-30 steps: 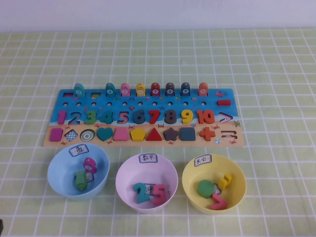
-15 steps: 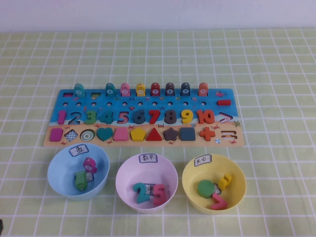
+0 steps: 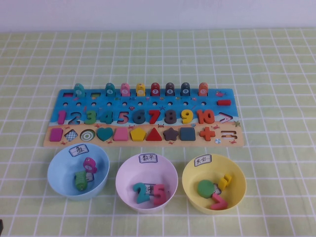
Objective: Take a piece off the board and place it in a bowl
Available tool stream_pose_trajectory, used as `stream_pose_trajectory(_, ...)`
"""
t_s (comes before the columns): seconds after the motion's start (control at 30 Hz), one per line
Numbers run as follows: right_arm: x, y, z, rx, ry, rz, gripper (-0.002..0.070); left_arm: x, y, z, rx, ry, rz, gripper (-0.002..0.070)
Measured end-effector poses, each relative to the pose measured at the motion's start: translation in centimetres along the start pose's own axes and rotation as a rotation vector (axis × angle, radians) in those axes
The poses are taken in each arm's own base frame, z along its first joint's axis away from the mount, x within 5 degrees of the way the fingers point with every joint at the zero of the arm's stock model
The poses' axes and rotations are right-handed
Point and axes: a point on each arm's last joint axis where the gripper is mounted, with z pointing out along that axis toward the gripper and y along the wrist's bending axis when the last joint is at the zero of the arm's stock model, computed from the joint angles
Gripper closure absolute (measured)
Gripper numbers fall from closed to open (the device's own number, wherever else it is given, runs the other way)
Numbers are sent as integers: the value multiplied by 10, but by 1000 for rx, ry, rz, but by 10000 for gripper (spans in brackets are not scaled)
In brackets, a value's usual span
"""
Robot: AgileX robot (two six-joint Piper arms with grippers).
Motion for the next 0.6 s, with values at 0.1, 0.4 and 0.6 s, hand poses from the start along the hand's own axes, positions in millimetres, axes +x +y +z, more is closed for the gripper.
stream_pose_trajectory(0.1, 0, -1, 0, 12, -4, -63, 694, 0, 0, 0, 0, 0, 0, 680)
stream_pose_trajectory(0.4, 1, -3, 9, 130, 125, -153, 694, 0, 0, 0, 0, 0, 0, 680)
stream_pose_trajectory(0.6, -34, 42, 35, 178, 293, -380, 694, 0, 0, 0, 0, 0, 0, 680)
